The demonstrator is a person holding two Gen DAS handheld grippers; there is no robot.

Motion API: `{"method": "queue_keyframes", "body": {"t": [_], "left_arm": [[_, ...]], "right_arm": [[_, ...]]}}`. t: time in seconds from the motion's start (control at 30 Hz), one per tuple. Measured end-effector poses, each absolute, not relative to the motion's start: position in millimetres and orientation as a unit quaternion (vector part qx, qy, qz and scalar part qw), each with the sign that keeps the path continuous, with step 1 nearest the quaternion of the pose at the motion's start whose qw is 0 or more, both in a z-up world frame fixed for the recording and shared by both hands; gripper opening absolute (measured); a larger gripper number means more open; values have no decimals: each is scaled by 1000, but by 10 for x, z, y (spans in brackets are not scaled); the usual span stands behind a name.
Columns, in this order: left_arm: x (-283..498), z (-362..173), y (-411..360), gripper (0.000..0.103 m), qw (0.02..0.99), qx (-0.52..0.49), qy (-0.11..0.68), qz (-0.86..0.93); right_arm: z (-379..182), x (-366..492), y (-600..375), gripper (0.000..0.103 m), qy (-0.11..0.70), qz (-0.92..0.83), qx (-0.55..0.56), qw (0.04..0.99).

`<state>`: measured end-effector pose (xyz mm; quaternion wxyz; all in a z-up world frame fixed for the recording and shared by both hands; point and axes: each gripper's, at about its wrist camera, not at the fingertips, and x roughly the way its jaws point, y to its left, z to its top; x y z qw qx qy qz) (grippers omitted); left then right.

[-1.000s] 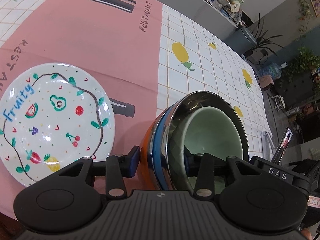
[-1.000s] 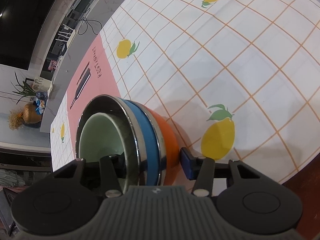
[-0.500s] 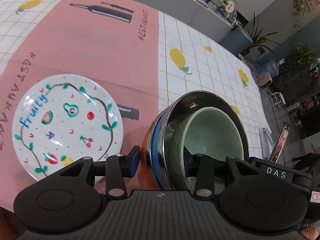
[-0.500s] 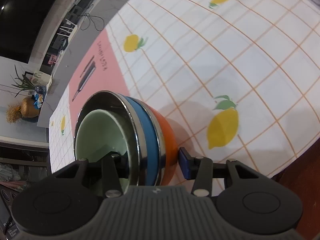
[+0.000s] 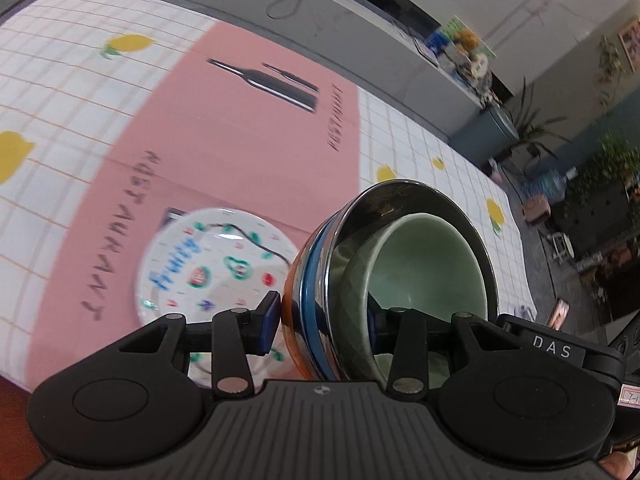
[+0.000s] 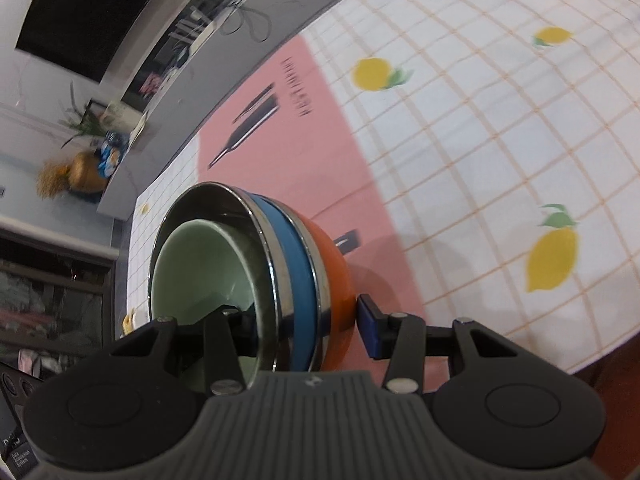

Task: Organize plates and bowls
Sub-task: 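Grip the nested bowl stack with both tools and slide it onto the Fruity plate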

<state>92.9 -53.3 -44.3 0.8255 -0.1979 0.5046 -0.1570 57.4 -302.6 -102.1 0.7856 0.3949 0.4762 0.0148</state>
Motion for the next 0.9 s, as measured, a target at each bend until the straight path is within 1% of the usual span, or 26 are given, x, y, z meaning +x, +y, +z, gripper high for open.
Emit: {"method": "queue_keyframes", "body": {"t": [0.23,0.47,0.63,0.9], "left_arm": [[941,-498,-86,46,824,-228,504,-123],[962,-665,177,46,814,-258,511,-100],[1035,-741,185,46,808,-268,514,-100],[1098,-818,53,46,808,-249,526,-98]], "right_arm": [[-1024,778,-2592,45,498,45,368,784],[-1137,929,-2314,45,519,56,345,780],[-1161,1006,-2311,45,520,52,335,784],[-1254,1077,-2420,45,523,42,344,779]]}}
